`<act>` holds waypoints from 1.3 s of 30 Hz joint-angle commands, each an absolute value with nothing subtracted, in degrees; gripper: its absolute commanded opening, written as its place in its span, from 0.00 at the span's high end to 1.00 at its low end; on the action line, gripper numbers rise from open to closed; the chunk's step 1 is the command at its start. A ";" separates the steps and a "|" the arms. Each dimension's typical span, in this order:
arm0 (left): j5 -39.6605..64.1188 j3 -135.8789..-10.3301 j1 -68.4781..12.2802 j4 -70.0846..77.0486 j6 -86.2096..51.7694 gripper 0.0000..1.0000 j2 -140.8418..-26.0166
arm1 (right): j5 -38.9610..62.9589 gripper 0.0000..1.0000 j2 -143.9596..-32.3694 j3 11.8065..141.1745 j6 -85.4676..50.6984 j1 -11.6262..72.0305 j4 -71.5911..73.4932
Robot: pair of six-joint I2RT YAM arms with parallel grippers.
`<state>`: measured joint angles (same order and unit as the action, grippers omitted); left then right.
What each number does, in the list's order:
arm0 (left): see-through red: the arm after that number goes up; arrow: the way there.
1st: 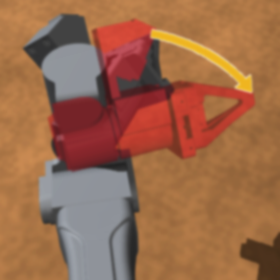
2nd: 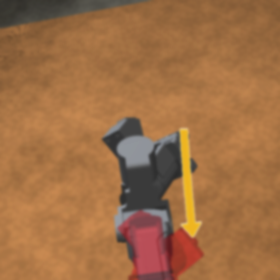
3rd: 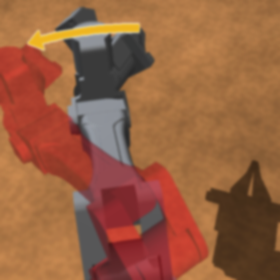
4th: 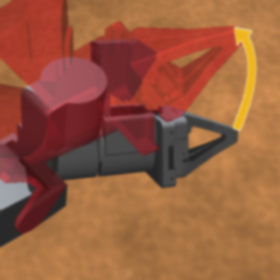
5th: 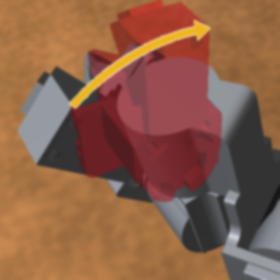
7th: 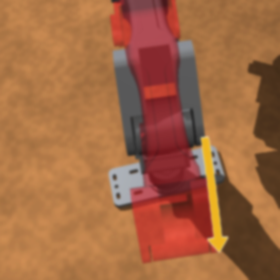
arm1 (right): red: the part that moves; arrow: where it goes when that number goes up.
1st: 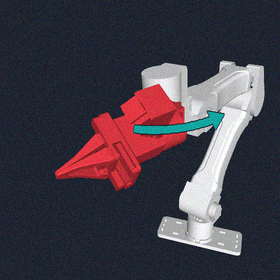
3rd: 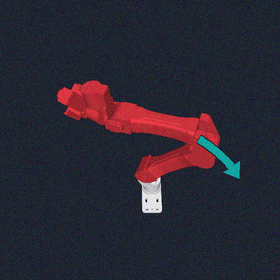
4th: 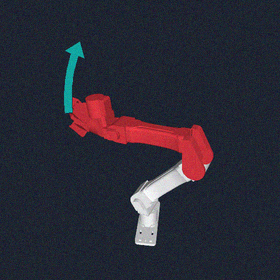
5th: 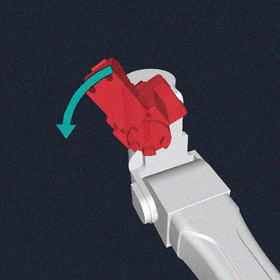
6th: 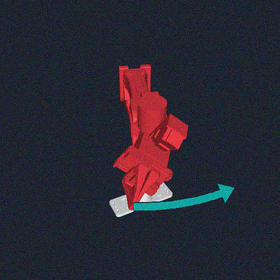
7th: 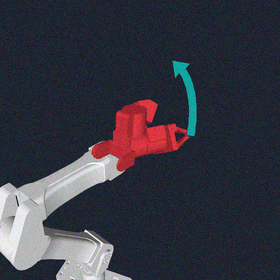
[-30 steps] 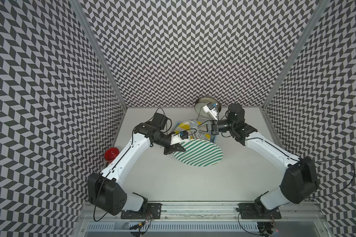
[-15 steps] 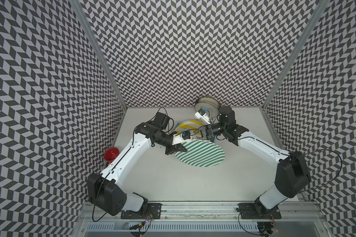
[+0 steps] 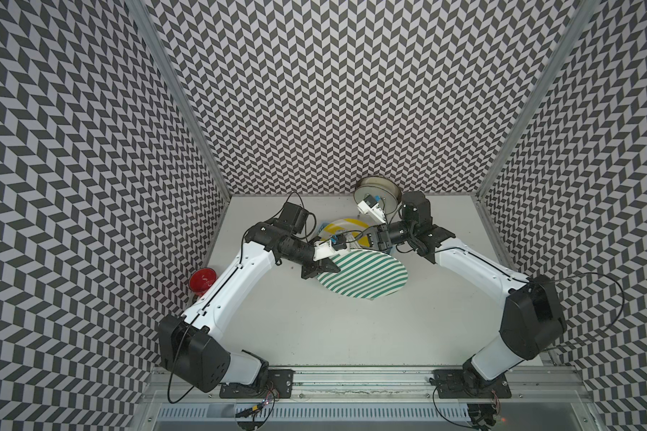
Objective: Wipe the wet plate dry
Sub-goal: Wipe the plate with towel.
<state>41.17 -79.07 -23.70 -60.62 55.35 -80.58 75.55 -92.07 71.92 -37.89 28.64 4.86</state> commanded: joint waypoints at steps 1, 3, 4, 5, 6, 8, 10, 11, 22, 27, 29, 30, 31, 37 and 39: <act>42.00 -82.82 -21.64 -56.46 52.03 1.00 -80.67 | 78.39 1.00 -88.02 70.22 -38.49 27.59 7.10; 42.33 -83.86 -21.18 -56.52 51.65 1.00 -81.12 | 78.28 1.00 -87.05 69.25 -38.75 26.50 7.39; 42.42 -84.27 -20.90 -56.59 51.52 1.00 -81.23 | 78.20 1.00 -86.42 68.75 -38.94 25.99 7.79; 42.57 -84.69 -20.64 -56.59 51.43 1.00 -81.30 | 78.19 1.00 -86.00 68.33 -39.38 25.53 8.10; 42.63 -84.99 -20.30 -56.45 51.37 1.00 -81.44 | 78.15 1.00 -85.52 67.82 -39.83 25.05 8.58; 42.71 -85.56 -19.65 -56.50 51.33 1.00 -81.52 | 77.99 1.00 -84.69 67.19 -40.23 24.34 9.20; 42.65 -85.88 -19.02 -56.35 51.41 1.00 -81.74 | 77.95 1.00 -84.00 66.79 -40.35 23.67 9.39; 42.74 -86.11 -18.58 -56.34 51.42 1.00 -81.86 | 77.86 1.00 -83.73 66.65 -40.45 23.46 9.55; 44.63 -88.73 -13.54 -57.12 51.65 1.00 -83.22 | 77.19 1.00 -81.30 65.52 -41.86 21.18 11.80; 45.18 -89.16 -12.00 -57.15 51.64 1.00 -83.47 | 76.84 1.00 -80.15 64.96 -42.82 20.42 13.27; 45.86 -89.40 -11.19 -57.11 51.44 1.00 -83.57 | 76.67 1.00 -79.60 64.67 -42.82 20.08 13.54; 46.25 -89.57 -10.68 -57.12 51.42 1.00 -83.52 | 76.57 1.00 -79.26 64.54 -42.85 19.90 13.67; 46.54 -89.77 -10.17 -57.25 51.42 1.00 -83.64 | 76.43 1.00 -79.01 64.33 -42.81 19.68 13.77; 49.25 -91.32 -7.99 -58.05 50.69 1.00 -84.68 | 76.06 1.00 -77.92 63.26 -43.06 18.99 14.64; 51.16 -91.85 -7.65 -58.32 49.74 1.00 -85.07 | 75.91 1.00 -78.12 62.85 -43.18 18.98 14.95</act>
<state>50.83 -88.53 -11.14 -64.23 57.60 -83.72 69.19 -80.58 64.47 -42.68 17.78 13.78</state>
